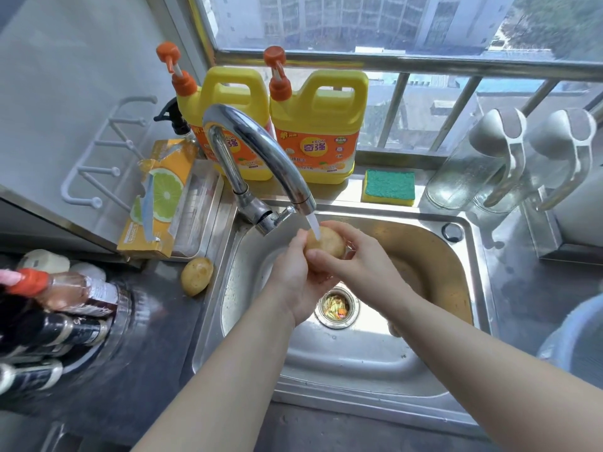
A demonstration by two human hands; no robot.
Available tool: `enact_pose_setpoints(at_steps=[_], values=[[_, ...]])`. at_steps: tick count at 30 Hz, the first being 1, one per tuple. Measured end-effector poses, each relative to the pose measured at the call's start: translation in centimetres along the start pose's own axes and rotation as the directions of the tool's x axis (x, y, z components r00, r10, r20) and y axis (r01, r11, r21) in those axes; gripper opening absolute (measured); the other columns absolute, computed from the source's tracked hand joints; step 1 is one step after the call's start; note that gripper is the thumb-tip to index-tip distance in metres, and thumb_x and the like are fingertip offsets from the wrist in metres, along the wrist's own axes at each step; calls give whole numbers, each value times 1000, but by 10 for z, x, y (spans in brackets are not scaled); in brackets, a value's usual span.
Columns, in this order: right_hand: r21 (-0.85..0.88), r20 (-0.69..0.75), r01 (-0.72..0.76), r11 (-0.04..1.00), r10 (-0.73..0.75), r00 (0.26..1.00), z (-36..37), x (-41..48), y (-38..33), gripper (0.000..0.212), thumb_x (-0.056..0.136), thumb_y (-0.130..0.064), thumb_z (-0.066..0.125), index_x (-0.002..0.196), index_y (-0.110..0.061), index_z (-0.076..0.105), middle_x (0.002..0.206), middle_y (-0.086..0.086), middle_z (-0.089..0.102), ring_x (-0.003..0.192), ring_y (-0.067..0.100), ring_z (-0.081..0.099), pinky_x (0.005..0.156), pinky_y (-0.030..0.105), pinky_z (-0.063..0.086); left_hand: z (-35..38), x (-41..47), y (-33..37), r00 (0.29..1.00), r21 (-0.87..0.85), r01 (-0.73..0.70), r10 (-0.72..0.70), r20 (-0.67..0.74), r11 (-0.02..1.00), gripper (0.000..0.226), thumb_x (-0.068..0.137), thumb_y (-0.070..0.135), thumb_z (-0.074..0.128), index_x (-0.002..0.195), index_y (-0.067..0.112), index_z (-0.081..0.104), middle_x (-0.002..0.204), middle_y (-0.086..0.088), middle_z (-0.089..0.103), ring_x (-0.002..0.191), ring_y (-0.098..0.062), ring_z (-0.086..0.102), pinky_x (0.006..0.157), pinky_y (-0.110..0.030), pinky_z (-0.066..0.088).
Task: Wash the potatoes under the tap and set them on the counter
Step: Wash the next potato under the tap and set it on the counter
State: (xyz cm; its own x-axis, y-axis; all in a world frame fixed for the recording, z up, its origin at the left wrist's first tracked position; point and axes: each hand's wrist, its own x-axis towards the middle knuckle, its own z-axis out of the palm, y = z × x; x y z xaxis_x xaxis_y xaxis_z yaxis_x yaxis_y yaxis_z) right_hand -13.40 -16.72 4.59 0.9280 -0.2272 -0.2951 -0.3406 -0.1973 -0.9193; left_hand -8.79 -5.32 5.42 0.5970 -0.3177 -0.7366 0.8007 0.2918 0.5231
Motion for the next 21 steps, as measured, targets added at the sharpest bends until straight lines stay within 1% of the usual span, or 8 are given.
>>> enact_pose_setpoints(at_steps=[4, 8, 10, 12, 14, 17, 19, 21], values=[[188, -87, -49, 981, 66, 994, 8, 6, -2, 40, 73, -45, 83, 109, -30, 76, 96, -4, 78, 95, 10, 72, 84, 30, 58, 3, -3, -4, 997, 110, -75, 76, -6, 991, 47, 108, 41, 32, 105, 9, 67, 86, -11, 75, 77, -20, 70, 74, -34, 52], [286, 2, -98, 953, 102, 995, 1, 10, -5, 21, 90, -31, 73, 108, -22, 79, 75, -4, 72, 64, 10, 60, 57, 20, 46, -2, -2, -3, 999, 63, -38, 39, -9, 997, 49, 107, 43, 33, 112, 6, 65, 83, -16, 67, 62, -21, 60, 64, -31, 50], [310, 76, -146, 940, 129, 989, -5, 11, -1, 25, 94, -32, 68, 114, -20, 77, 66, 2, 65, 56, 14, 52, 58, 24, 44, -8, 0, -2, 1000, 38, 28, -28, 6, 999, 53, 106, 45, 33, 119, 4, 63, 84, -18, 65, 60, -21, 56, 62, -30, 51], [348, 162, -198, 916, 150, 975, -9, 11, 7, 30, 98, -28, 62, 124, -16, 71, 65, 8, 63, 55, 14, 55, 68, 31, 46, -11, 0, -2, 996, 26, 90, -90, 19, 996, 57, 105, 49, 32, 120, 3, 62, 83, -18, 64, 59, -20, 54, 56, -28, 52], [381, 223, -243, 892, 166, 961, -13, 10, 10, 32, 103, -18, 54, 132, -11, 65, 63, 3, 64, 58, 13, 59, 72, 28, 47, -14, 0, -2, 988, -24, 151, -150, 22, 988, 61, 105, 52, 29, 115, 3, 63, 85, -17, 66, 55, -18, 56, 52, -24, 51], [199, 253, -181, 963, 128, 959, -16, 5, 9, 40, 99, -11, 60, 138, -20, 59, 87, -6, 69, 63, -3, 62, 53, 9, 43, -19, 3, 0, 975, -78, 221, -221, 18, 972, 70, 103, 59, 26, 109, 3, 68, 89, -14, 69, 57, -14, 59, 53, -24, 53], [105, 271, -82, 991, 51, 961, -12, 5, 5, 52, 92, -12, 71, 140, -26, 56, 106, -7, 69, 77, -10, 66, 64, 8, 49, -20, 3, 0, 969, -38, 248, -247, 14, 968, 73, 101, 63, 24, 110, 7, 70, 93, -10, 71, 65, -15, 61, 63, -28, 55], [92, 236, -54, 994, 31, 971, -8, 9, 3, 52, 88, -18, 76, 136, -29, 60, 113, 0, 72, 93, -2, 69, 79, 12, 51, -20, 0, 1, 968, 47, 251, -252, 8, 967, 70, 100, 65, 24, 110, 14, 71, 97, -6, 70, 77, -17, 66, 75, -35, 53]])
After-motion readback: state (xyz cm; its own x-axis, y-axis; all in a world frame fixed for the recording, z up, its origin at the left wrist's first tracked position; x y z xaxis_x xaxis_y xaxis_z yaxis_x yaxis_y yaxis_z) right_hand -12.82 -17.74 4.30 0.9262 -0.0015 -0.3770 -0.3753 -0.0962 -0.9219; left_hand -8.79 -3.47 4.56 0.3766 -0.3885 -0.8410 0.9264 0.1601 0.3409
